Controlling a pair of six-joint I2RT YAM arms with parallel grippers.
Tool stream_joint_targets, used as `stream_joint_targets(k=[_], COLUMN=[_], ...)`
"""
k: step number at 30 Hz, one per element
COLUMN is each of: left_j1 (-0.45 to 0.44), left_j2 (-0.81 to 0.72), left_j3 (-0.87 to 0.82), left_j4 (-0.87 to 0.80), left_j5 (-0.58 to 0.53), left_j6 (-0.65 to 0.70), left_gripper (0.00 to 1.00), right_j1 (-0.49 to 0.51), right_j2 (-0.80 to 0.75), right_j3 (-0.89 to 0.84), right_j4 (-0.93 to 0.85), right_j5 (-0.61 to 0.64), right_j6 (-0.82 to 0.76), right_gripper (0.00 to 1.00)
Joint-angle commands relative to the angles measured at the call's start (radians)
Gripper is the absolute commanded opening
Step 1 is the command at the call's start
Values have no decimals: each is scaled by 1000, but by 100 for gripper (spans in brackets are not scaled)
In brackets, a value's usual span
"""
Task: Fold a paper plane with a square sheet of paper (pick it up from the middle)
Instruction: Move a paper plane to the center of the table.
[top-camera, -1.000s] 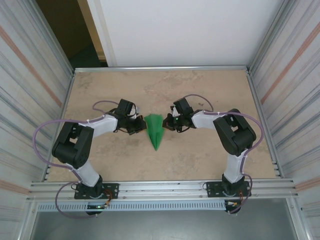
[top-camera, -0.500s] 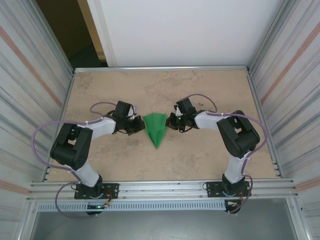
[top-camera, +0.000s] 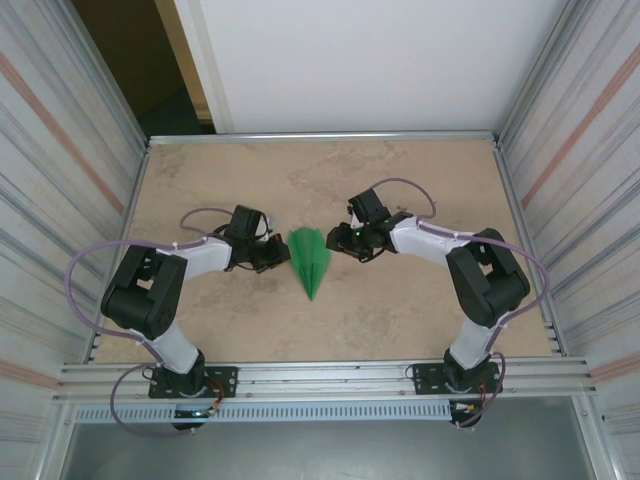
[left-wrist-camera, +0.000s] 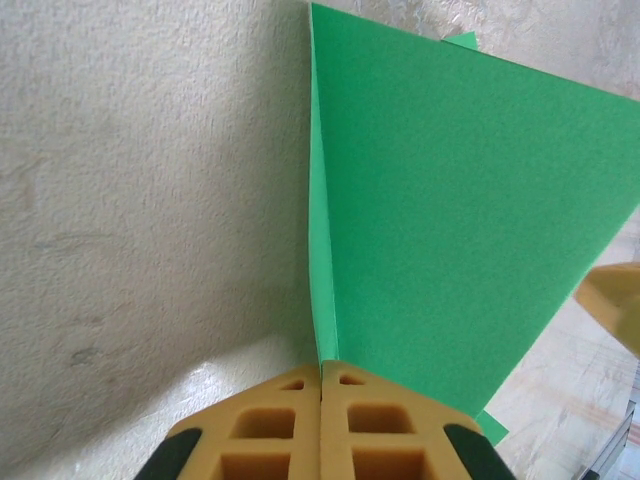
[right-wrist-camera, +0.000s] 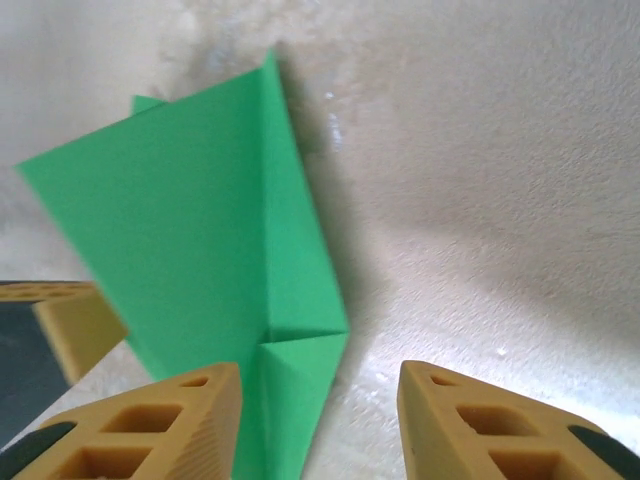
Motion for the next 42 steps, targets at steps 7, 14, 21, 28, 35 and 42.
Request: stream_joint_targets(k=[7, 14, 21, 28, 35, 42], left_j1=[8, 8, 8, 8, 8, 8], left_j2=[10, 13, 16, 18, 20, 20], left_j3=[-11, -8, -6, -2, 0, 5], left_j4=[17, 15, 16, 16, 14, 5], left_j5=[23, 31, 41, 46, 46, 45], left_j6=[-8, -5, -5, -5, -3, 0], left_gripper=[6, 7, 7, 7, 8, 8], right_j1=[153, 230, 238, 246, 249, 245], right_j2=[30, 131, 200, 232, 248, 247], right_j3=[94, 191, 251, 287, 301, 301], right_j4=[-175, -199, -232, -256, -275, -289], right_j5=[88, 90, 86, 109, 145, 167], right_j6=[-82, -94, -99, -102, -98, -86], right_gripper=[53, 55, 54, 51, 47, 37])
